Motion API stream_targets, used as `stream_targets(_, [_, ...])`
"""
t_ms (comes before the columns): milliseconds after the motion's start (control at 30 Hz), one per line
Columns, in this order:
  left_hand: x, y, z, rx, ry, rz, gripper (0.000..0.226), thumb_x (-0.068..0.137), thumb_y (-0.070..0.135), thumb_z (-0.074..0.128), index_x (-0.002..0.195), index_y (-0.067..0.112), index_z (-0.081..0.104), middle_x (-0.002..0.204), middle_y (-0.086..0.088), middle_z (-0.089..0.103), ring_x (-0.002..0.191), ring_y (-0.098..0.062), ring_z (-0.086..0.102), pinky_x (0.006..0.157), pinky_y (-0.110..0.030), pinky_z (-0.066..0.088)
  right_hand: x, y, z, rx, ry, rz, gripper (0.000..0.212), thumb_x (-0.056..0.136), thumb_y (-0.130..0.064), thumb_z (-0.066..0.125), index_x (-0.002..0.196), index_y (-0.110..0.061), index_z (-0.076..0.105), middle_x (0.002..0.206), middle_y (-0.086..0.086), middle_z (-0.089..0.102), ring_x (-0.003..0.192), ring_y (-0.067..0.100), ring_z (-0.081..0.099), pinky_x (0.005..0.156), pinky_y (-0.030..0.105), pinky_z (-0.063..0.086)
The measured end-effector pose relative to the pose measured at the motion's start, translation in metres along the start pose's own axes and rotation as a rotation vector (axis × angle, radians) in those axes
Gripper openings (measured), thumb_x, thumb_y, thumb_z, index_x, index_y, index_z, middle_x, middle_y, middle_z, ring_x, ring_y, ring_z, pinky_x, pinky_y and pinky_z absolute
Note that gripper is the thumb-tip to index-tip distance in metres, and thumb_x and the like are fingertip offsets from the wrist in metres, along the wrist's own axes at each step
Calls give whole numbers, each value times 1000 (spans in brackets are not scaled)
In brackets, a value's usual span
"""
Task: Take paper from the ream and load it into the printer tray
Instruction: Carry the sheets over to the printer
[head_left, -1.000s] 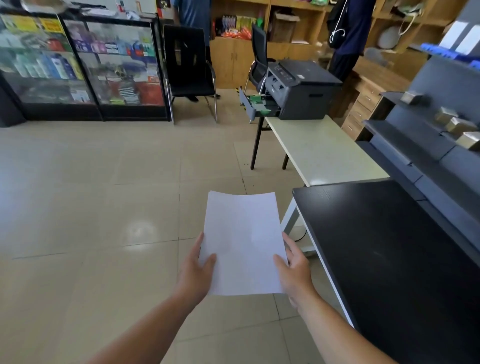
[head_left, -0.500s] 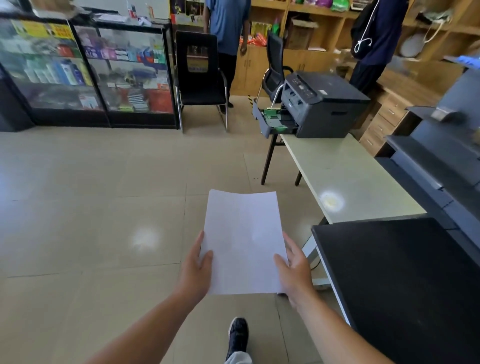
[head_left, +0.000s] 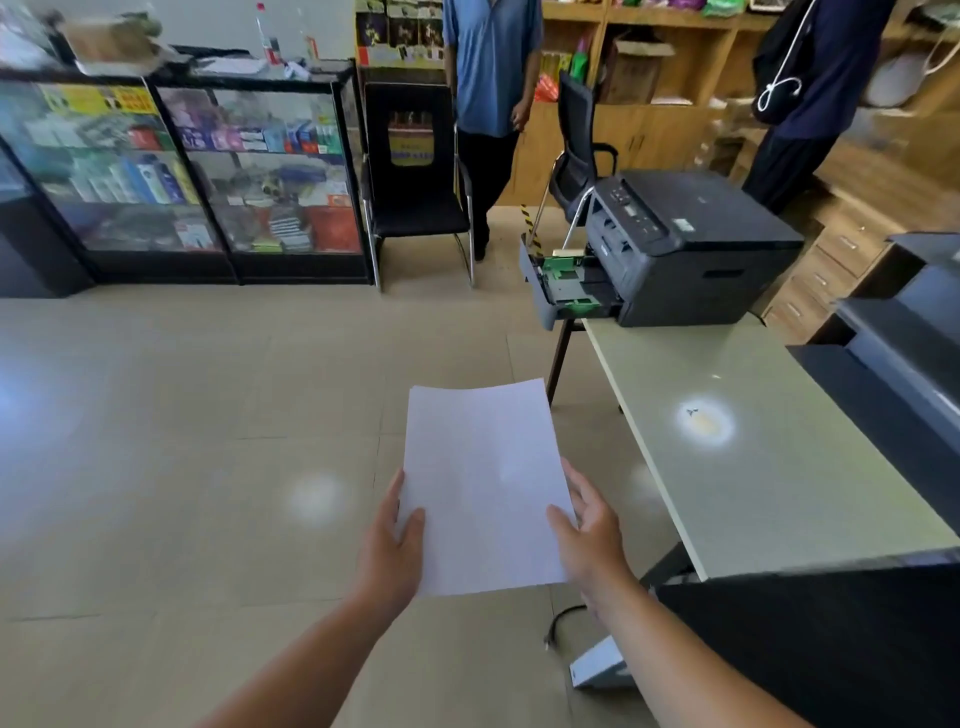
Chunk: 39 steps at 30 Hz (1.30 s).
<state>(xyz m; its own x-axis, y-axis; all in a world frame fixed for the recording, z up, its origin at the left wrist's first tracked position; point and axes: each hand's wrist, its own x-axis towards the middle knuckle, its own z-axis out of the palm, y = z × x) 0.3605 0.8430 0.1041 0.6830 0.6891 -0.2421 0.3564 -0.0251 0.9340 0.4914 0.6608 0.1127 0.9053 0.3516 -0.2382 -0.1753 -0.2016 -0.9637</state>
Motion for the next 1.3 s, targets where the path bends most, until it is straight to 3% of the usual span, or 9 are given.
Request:
stream_targets(133, [51,16,12,-11,23,-10,54,97,18,51,147,32,35,135,6,58,122,-14,55,106,-41,43,54,-11,5,6,-10,-2,59,94,2,51,144,-29,49,133,-9,67,118,6,65,101,35,54])
stream_targets(333, [134,36,19,-4,19,-4,54,98,15,48,149,29,33,132,5,57,116,-15,56,100,-36,44,135,-29,29,-8,-3,0,59,93,4,50,143,-28,50,127,-8,70,110,4,69,85,20,57])
stream_targets(633, [296,71,9,-7,11,-14,56,97,18,49,148,34,33,134,8,57,117,-14,56,100,-35,44,280,-69,91,-10,14,2,60,93,5,50,141,-32,51,136,-5,66,124,12,63,108,45,49])
stream_targets(800, [373,98,1,-14,-14,19,55,98,14,48,149,30,33,136,7,55,118,-11,53,96,-27,38,353,-87,122,5,22,-3,60,91,3,51,138,-35,53,139,-6,64,129,13,59,111,49,45])
stream_targets(1167, [510,129,15,-8,-19,-10,55,98,17,48,149,30,32,142,4,52,125,-13,50,108,-35,37,488,-114,154,23,-1,36,63,86,-14,55,122,-65,53,144,-10,58,136,17,52,113,53,41])
stream_targets(1300, [557,148,28,-11,-11,-21,55,99,16,47,149,31,31,139,7,51,119,-7,47,102,-27,35,539,-133,159,33,-15,23,62,91,-4,53,130,-51,53,138,-9,64,131,15,57,112,49,44])
